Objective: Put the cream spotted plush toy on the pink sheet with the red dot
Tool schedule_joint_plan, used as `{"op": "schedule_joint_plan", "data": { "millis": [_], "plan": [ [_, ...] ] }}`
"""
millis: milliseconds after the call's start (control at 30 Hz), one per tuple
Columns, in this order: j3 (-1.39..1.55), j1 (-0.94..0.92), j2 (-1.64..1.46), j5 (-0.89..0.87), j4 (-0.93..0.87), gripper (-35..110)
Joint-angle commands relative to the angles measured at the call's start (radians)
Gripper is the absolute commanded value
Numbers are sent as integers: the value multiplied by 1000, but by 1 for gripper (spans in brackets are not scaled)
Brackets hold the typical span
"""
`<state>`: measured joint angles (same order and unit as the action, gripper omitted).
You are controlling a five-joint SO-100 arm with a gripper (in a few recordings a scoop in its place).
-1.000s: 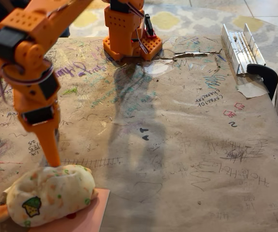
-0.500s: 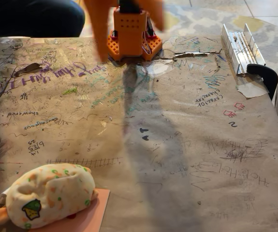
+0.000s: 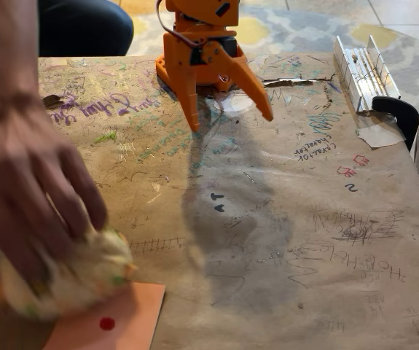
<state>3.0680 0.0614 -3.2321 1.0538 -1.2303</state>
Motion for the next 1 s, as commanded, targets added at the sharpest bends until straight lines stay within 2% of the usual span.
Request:
{"op": "schedule_joint_plan", "data": {
  "millis": [0, 400, 567, 667, 733, 800, 900, 967],
  "plan": [
    [17, 0, -137, 54, -87, 41],
    [28, -8, -140, 89, -87, 40],
    [25, -3, -140, 34, -86, 37],
    [6, -14, -140, -57, -69, 35],
    [-37, -78, -130, -103, 2, 37],
    [-143, -193, 3, -95, 67, 38],
    [-382, -416, 402, -120, 201, 45],
    [-603, -558, 678, -129, 190, 47]
  ]
}}
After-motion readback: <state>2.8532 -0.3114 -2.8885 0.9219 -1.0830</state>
